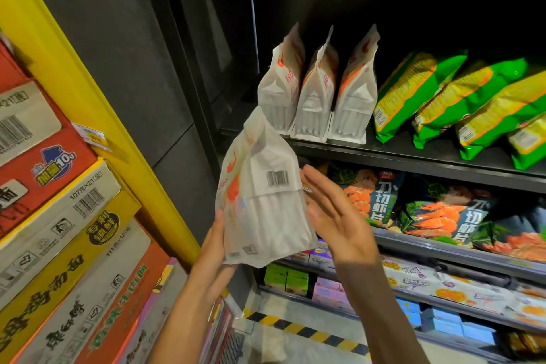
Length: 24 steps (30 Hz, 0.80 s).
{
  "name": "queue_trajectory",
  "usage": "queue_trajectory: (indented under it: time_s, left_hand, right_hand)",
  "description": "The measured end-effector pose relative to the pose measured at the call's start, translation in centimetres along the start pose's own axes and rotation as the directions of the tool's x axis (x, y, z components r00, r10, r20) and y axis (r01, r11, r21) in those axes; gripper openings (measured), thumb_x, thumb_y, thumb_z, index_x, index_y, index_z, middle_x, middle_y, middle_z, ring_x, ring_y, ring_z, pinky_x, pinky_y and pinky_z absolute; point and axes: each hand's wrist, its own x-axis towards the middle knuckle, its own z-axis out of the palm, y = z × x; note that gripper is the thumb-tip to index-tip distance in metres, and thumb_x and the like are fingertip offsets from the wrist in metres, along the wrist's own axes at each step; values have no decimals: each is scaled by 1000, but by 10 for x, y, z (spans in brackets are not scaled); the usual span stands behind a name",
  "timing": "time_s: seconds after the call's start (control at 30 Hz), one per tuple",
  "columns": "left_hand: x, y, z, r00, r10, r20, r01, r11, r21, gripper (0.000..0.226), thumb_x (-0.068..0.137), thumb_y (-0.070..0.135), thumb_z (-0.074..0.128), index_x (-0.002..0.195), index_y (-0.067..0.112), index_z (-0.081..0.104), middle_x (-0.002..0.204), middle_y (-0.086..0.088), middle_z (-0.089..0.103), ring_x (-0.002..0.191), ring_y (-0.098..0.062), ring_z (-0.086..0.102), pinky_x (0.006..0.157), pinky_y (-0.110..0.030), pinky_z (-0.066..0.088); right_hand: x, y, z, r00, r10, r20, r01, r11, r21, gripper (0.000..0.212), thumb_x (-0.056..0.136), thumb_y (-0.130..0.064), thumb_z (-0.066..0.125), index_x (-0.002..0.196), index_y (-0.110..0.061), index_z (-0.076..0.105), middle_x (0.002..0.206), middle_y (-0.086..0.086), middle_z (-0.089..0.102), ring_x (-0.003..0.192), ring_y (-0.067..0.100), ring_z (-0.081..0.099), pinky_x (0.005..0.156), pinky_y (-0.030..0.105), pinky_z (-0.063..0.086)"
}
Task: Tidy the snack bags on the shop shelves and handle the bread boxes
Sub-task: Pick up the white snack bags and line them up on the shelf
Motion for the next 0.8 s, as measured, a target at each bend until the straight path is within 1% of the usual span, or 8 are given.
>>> queue_trajectory:
  time_s: [0.07, 0.13, 0.23, 0.33, 0.4, 0.53, 0.67, 0.8]
  left_hand:
    - [4, -8, 0, 997, -67, -27, 65, 997, -43, 59, 104, 51, 38, 153, 20, 42, 135, -16, 65, 129, -27, 60, 87, -28, 60]
    - [-1, -10, -2, 999, -42, 33, 43, 998, -35, 51, 108, 47, 38, 152, 22, 44, 129, -22, 66, 123, -34, 63, 84, -32, 62]
    - [0, -9, 0, 999, -52, -9, 52, 998, -46, 54, 106, 50, 36, 155, 27, 41, 152, -15, 51, 140, -31, 49, 114, -42, 41]
    - [-10, -9, -5, 990, 26, 136, -20, 999, -43, 50, 95, 56, 42, 141, 39, 53, 137, 5, 67, 126, -19, 65, 97, -36, 58]
    - [-10, -10, -10, 992, 24, 122, -17, 998, -59, 50, 97, 55, 43, 143, 37, 53, 138, 4, 67, 125, -20, 65, 92, -35, 60]
    - [-9, -11, -13, 990, 24, 139, -22, 1000, -13, 52, 101, 56, 39, 149, 37, 47, 147, 3, 60, 134, -22, 58, 103, -39, 54]
    - [-15, -8, -9, 992, 17, 123, -23, 999, 47, 53, 99, 54, 44, 148, 33, 50, 141, 3, 65, 129, -18, 62, 95, -33, 59]
    - [-20, -3, -12, 987, 2, 163, -18, 995, 100, 46, 105, 48, 41, 143, 26, 57, 132, -2, 71, 121, -22, 68, 90, -36, 59]
  right_hand:
    - [-4, 0, 6, 1000, -4, 13, 4, 1000, 26, 45, 98, -13, 55, 142, -23, 55, 143, -16, 62, 138, 7, 54, 111, 24, 46]
    - [-4, -3, 8, 1000, -5, 17, 5, 999, 40, 44, 100, -13, 55, 143, -23, 54, 144, -15, 62, 138, 8, 54, 111, 26, 46]
    - [-3, -4, 5, 1000, 4, -6, -4, 999, 45, 44, 101, -13, 54, 143, -22, 53, 144, -15, 62, 138, 7, 54, 114, 31, 45]
    - [-3, -2, 4, 1000, 18, -12, -18, 999, 42, 42, 102, -15, 55, 144, -24, 53, 144, -15, 61, 138, 7, 54, 114, 33, 45]
    - [-4, 1, 4, 1000, 20, -9, -19, 999, 31, 41, 104, -17, 55, 144, -25, 53, 145, -14, 61, 139, 8, 53, 114, 32, 45]
    - [-2, 3, 5, 999, 46, -14, -45, 999, 16, 39, 105, -23, 56, 143, -26, 54, 144, -14, 62, 138, 8, 54, 114, 32, 45]
    - [0, 6, -7, 985, 170, -5, -170, 985, 29, 50, 92, -50, 52, 142, -42, 54, 146, -20, 58, 136, 2, 54, 104, 24, 51]
    - [2, 14, -31, 957, 289, -11, -289, 957, -31, 66, 85, -54, 71, 146, -46, 49, 146, -24, 55, 133, 3, 56, 107, 35, 52]
